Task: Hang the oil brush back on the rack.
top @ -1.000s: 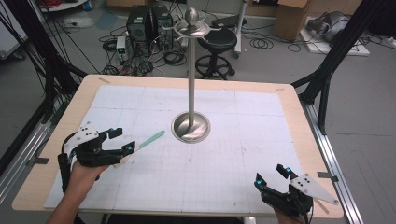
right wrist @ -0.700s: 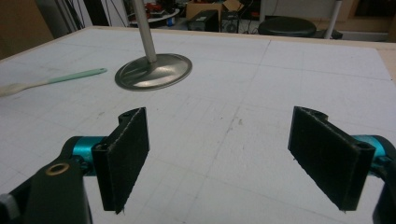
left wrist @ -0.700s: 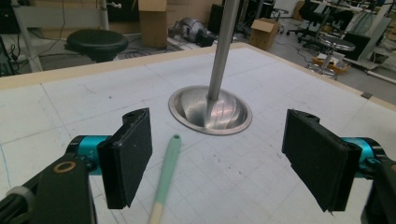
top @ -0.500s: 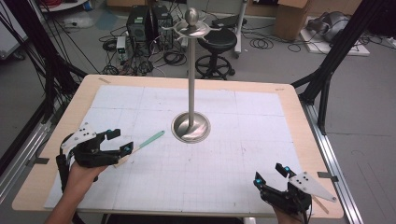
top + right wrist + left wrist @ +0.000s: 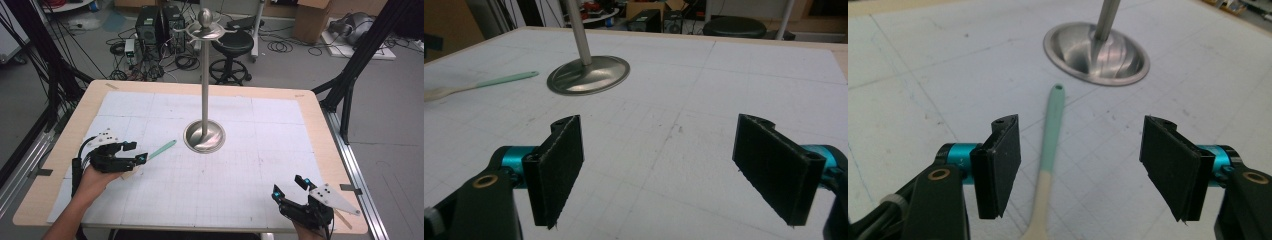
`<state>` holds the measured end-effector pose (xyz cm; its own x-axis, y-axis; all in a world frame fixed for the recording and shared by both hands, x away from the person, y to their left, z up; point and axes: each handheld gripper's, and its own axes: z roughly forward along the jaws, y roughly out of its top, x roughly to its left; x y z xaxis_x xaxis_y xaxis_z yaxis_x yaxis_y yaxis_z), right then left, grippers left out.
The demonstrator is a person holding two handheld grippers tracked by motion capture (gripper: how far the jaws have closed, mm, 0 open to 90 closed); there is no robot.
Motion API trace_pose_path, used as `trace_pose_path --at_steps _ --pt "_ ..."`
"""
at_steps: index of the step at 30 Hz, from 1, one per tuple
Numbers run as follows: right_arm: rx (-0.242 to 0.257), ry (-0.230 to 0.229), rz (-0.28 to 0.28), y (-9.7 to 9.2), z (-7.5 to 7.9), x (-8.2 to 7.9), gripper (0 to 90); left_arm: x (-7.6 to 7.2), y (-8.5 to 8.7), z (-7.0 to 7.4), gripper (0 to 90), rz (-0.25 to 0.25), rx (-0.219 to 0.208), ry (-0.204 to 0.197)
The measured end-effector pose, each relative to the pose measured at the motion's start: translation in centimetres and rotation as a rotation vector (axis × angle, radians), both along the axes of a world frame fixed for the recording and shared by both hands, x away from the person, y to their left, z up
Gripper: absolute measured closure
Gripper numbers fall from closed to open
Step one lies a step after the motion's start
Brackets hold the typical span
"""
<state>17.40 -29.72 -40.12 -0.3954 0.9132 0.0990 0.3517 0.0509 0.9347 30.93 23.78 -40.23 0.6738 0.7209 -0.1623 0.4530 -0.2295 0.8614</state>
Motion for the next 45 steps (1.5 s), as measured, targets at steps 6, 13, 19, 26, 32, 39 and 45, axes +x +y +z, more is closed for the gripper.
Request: trace_pose_path --at_steps 6,13,19,26,32,39,45 --pt "-0.008 -0.002 0.014 0.0 -0.1 0.1 19.0 1.3 -0.5 -1.4 38.2 -0.016 0.074 0.069" --pt "-0.007 -0.004 0.012 -0.1 0.0 0.0 19.0 2.1 -1.0 -2.6 40.7 -0.021 0.141 0.110" --pt "-0.014 -0.001 0.007 -0.2 0.0 -0.1 19.0 2.8 -1.5 -3.6 52.3 -0.043 0.205 0.123" --pt "-0.013 -0.002 -0.001 -0.3 -0.1 -0.1 19.1 2.8 -1.6 -3.8 65.5 -0.045 0.255 0.094" --pt "-0.016 0.001 -0.010 -0.3 -0.1 0.0 19.3 2.8 -2.2 -3.7 80.1 -0.060 0.294 0.084" --pt "-0.014 0.000 -0.017 -0.4 0.0 -0.2 19.2 2.8 -2.3 -3.6 81.3 -0.040 0.283 0.103" --pt "-0.003 0.005 -0.023 -0.6 0.0 -0.3 19.2 2.8 -2.1 -3.6 81.9 -0.031 0.257 0.123"
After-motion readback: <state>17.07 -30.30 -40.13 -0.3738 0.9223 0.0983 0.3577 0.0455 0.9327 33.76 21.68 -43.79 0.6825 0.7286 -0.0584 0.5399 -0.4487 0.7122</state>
